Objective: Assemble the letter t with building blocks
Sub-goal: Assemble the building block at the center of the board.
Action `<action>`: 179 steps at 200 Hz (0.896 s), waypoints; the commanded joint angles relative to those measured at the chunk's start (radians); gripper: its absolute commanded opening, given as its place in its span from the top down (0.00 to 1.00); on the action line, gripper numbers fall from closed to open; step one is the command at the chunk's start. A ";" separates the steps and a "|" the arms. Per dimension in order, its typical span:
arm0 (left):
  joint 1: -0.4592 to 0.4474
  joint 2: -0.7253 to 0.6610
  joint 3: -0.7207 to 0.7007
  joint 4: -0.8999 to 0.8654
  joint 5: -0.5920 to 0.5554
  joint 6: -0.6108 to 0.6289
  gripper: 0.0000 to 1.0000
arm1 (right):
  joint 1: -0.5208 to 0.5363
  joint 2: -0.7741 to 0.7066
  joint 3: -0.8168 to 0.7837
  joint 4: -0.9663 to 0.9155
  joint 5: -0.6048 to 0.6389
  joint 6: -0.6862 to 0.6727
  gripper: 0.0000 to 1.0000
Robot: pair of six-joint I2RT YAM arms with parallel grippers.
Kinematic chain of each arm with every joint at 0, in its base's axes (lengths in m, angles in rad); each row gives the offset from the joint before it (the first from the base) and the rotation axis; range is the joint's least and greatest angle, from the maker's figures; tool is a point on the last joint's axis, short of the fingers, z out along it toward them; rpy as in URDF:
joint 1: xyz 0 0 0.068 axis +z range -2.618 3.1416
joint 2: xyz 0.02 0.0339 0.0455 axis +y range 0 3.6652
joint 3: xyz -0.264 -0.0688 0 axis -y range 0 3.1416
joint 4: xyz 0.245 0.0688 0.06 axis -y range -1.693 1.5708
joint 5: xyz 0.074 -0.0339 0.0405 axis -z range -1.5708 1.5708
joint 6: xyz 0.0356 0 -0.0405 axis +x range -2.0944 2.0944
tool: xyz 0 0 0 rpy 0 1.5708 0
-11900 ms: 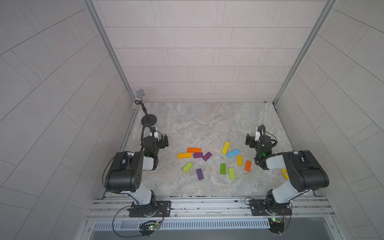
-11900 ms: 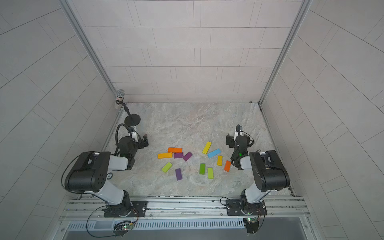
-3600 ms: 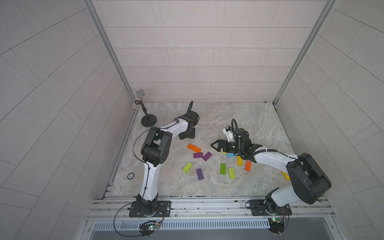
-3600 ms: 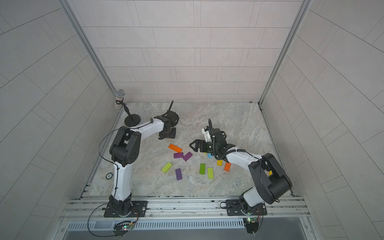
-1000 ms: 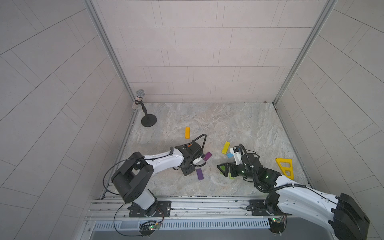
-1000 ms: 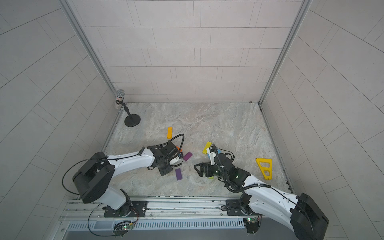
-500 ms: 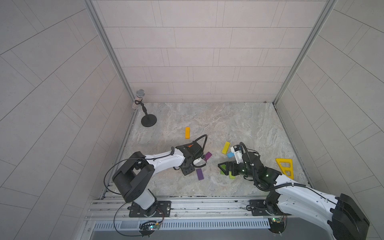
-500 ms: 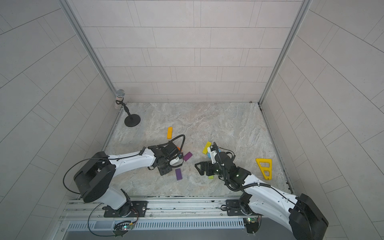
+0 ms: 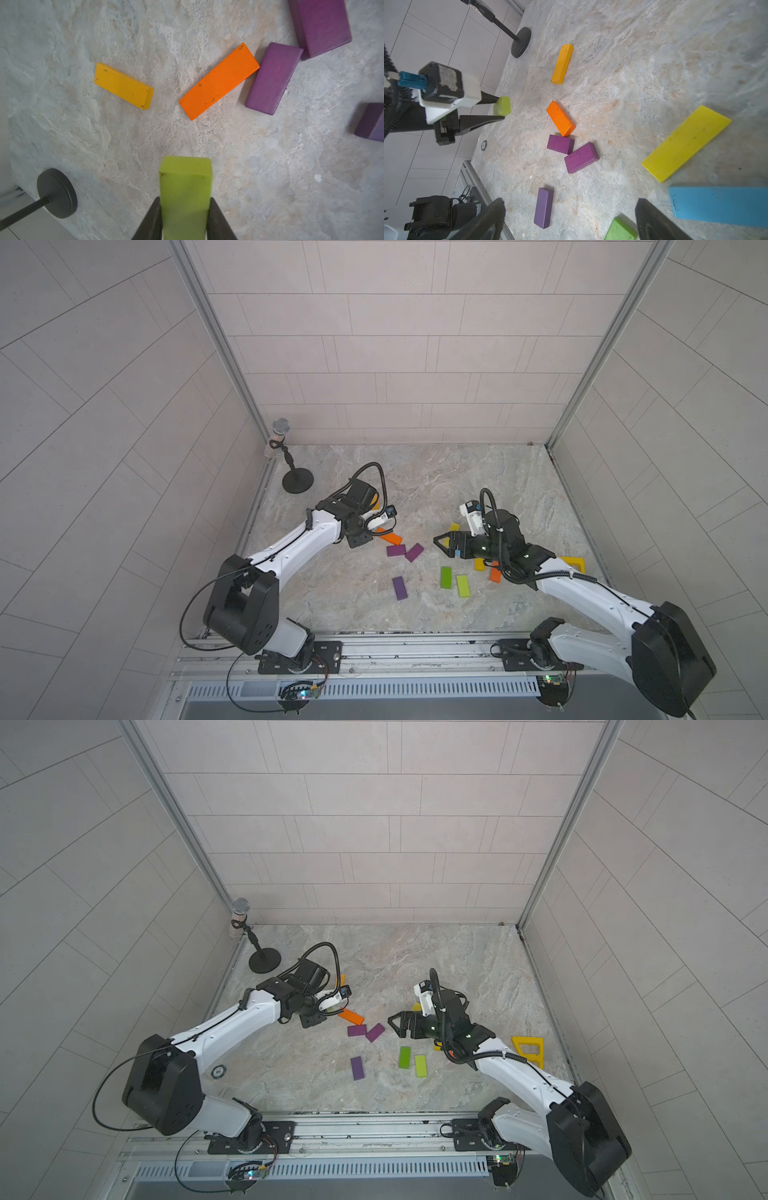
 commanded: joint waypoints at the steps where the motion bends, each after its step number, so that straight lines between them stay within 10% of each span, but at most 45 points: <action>1: 0.058 0.092 0.077 -0.060 0.096 0.274 0.78 | -0.003 0.065 0.066 0.055 -0.055 -0.038 0.00; 179: 0.214 0.622 0.558 -0.106 0.055 0.542 0.83 | -0.054 0.360 0.161 0.322 -0.193 -0.052 0.00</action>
